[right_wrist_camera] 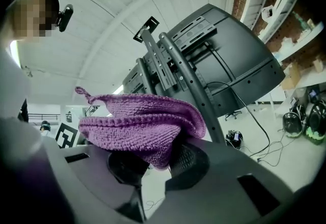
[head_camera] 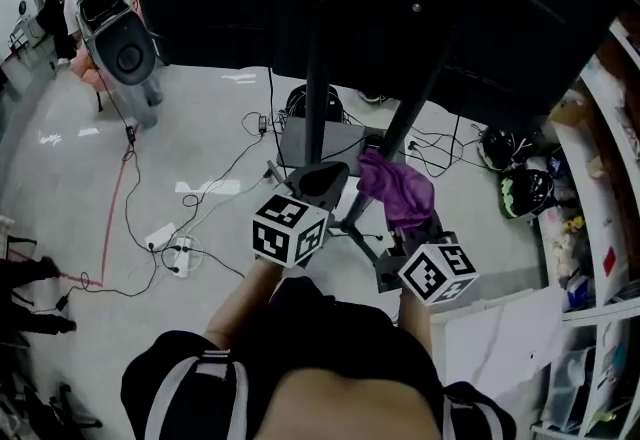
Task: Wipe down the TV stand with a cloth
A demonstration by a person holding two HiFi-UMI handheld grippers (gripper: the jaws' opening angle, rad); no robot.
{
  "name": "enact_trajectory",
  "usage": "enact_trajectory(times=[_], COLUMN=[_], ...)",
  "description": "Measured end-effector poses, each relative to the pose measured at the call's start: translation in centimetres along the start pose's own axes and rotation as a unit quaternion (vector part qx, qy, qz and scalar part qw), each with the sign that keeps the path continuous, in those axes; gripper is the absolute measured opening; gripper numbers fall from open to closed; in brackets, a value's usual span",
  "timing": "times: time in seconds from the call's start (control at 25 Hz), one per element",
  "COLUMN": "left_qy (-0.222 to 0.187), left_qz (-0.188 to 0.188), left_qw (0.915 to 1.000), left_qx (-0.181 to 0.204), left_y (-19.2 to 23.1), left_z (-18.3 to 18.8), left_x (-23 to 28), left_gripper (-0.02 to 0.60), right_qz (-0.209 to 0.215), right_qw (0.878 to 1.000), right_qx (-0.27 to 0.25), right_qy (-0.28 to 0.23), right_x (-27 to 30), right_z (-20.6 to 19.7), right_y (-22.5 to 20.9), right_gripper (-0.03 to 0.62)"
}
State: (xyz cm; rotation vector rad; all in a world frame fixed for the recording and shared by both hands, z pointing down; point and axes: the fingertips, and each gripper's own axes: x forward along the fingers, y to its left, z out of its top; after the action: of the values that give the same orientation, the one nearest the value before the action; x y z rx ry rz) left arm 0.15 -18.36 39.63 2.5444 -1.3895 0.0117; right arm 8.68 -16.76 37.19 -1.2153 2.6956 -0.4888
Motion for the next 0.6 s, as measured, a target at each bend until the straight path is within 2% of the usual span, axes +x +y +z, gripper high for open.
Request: enact_trajectory(times=[0.28,0.6], left_qy=[0.01,0.028], left_qz=[-0.001,-0.014], left_qw=[0.9999,0.9995], left_qx=[0.012,-0.004], left_y=[-0.5,-1.3], left_z=[-0.8,-2.6], left_x=[0.8,1.1], left_gripper=[0.006,0.006], right_qz=[-0.038,-0.052], right_qw=[0.999,0.999], right_qx=[-0.021,-0.009], right_qy=[-0.001,0.006], right_x=[-1.9,-2.9], right_z=[-0.3,-1.2], right_y=[-1.3,-2.7], right_gripper=[0.064,0.064])
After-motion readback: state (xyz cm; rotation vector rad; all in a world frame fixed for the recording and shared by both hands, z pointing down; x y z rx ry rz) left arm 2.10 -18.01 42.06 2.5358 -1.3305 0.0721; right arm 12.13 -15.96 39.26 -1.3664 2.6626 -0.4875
